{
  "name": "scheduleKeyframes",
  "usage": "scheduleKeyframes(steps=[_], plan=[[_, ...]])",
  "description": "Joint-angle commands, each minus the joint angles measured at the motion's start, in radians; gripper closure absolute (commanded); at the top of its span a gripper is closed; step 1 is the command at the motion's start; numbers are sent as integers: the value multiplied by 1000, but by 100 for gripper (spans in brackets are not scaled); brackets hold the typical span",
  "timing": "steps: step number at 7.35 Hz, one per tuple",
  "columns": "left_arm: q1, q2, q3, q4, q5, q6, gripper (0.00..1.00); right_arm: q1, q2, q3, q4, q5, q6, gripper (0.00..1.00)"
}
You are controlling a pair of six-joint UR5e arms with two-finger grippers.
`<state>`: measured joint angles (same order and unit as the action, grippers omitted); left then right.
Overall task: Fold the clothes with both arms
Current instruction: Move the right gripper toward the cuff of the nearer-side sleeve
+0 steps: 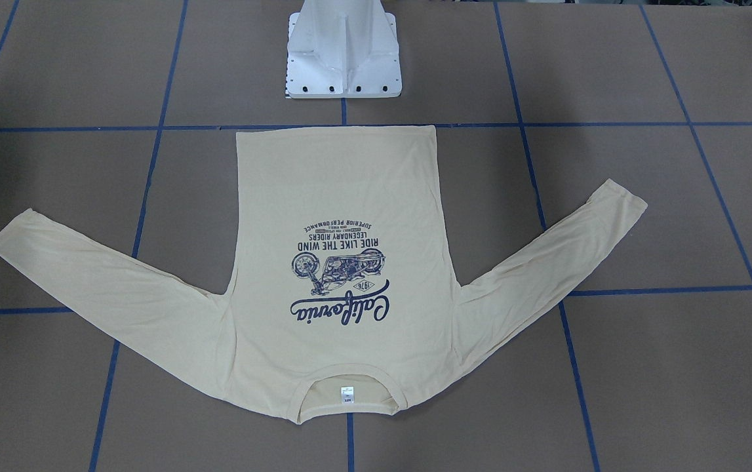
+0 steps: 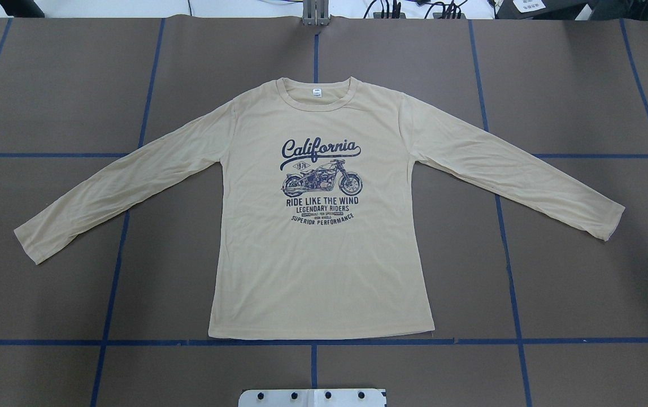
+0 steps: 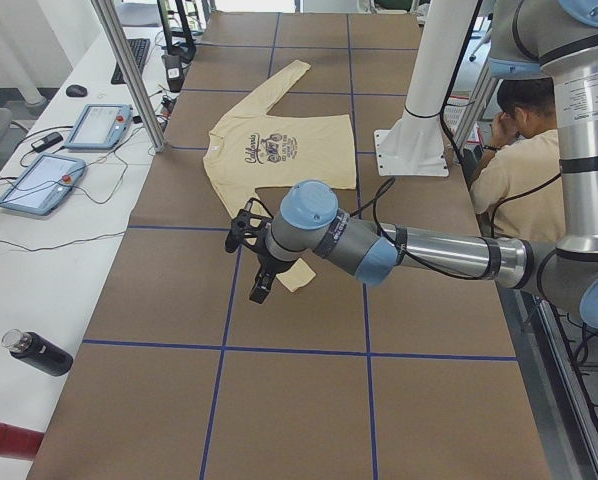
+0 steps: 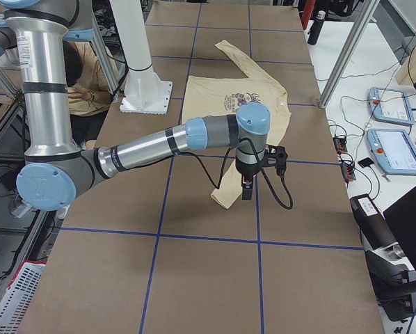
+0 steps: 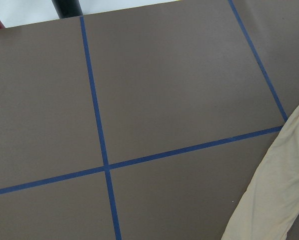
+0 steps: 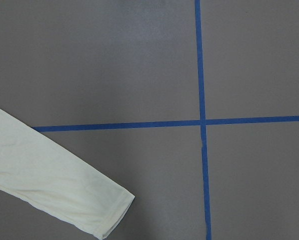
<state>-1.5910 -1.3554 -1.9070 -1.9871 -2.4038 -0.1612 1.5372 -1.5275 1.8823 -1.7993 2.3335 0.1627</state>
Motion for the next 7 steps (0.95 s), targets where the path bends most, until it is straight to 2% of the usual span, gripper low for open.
scheduleKeyframes(steps=[1, 3, 6, 7], plan=[[2, 28, -6, -13, -3, 6, 0, -6, -14, 12, -8, 6, 0, 0], [0, 28, -6, -50, -34, 5, 0, -49, -16, 15, -9, 39, 0, 0], [84, 27, -1, -61, -35, 2, 0, -219, -16, -9, 4, 43, 23, 0], [85, 27, -6, -59, -40, -7, 0, -224, -20, -84, 146, 53, 65, 0]])
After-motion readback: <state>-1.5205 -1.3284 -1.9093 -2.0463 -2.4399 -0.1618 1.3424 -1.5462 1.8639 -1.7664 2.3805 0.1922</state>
